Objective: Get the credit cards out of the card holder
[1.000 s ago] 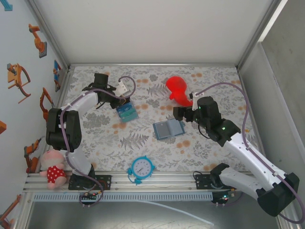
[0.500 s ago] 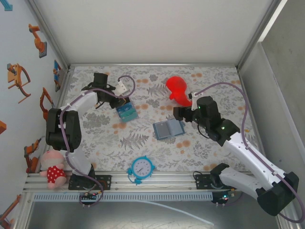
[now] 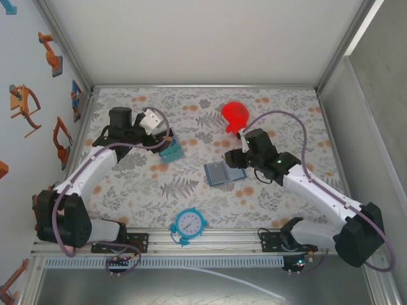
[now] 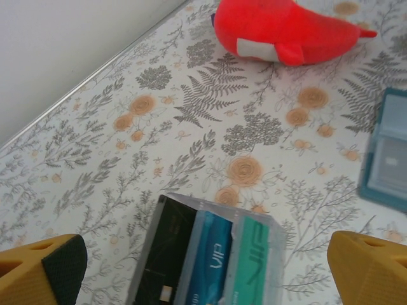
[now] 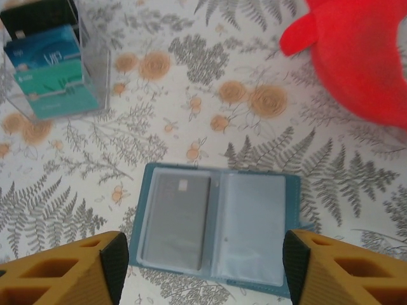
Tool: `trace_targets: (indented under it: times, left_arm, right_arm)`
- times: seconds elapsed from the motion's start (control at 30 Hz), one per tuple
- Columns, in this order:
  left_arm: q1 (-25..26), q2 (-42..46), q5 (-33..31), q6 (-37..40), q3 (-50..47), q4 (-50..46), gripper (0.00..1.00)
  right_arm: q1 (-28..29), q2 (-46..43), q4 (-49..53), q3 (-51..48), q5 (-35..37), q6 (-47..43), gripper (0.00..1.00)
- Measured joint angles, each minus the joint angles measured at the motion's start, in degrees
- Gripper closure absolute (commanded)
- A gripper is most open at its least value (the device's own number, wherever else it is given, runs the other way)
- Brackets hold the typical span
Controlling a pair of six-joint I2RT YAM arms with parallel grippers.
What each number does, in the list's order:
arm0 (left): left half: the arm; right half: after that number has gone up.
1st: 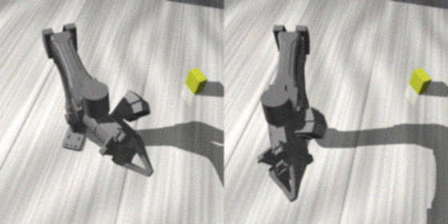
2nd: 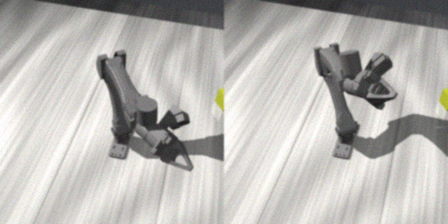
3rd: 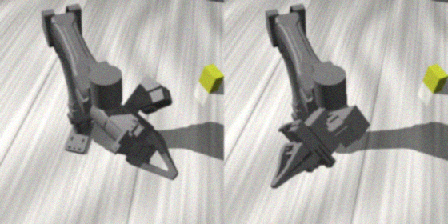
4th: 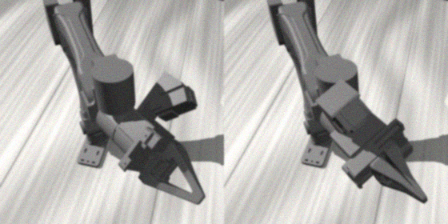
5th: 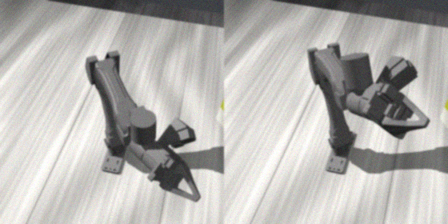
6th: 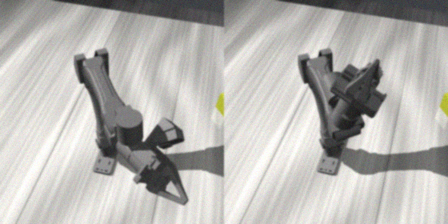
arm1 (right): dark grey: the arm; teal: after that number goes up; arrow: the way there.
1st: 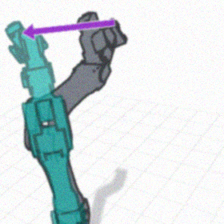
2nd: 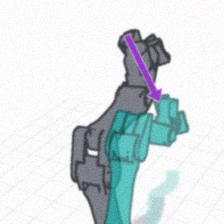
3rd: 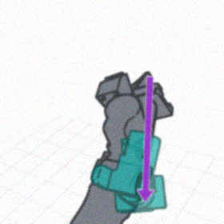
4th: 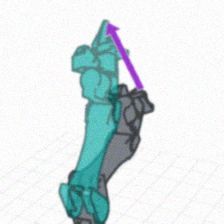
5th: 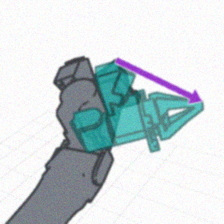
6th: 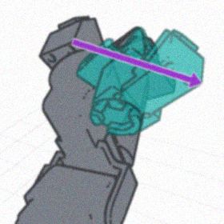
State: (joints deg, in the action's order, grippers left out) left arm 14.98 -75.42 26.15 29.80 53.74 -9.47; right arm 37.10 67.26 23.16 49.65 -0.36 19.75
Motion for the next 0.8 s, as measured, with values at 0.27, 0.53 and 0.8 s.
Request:
trace_targets:
  times: [0.27,0.53,0.8]
  left_arm:
    - [5.14,11.04,-9.01,-16.09,-7.56,3.37,0.03]
    - [8.26,20.04,-19.82,-31.21,-14.23,5.92,0.03]
    - [8.24,23.67,-31.45,-41.29,-16.76,6.12,0.03]
  right_arm:
    - [6.14,6.58,1.11,0.74,1.60,0.96,0.45]
    - [11.43,14.67,1.57,2.25,3.43,2.80,0.53]
    - [11.80,20.02,1.46,3.80,3.45,3.23,0.59]
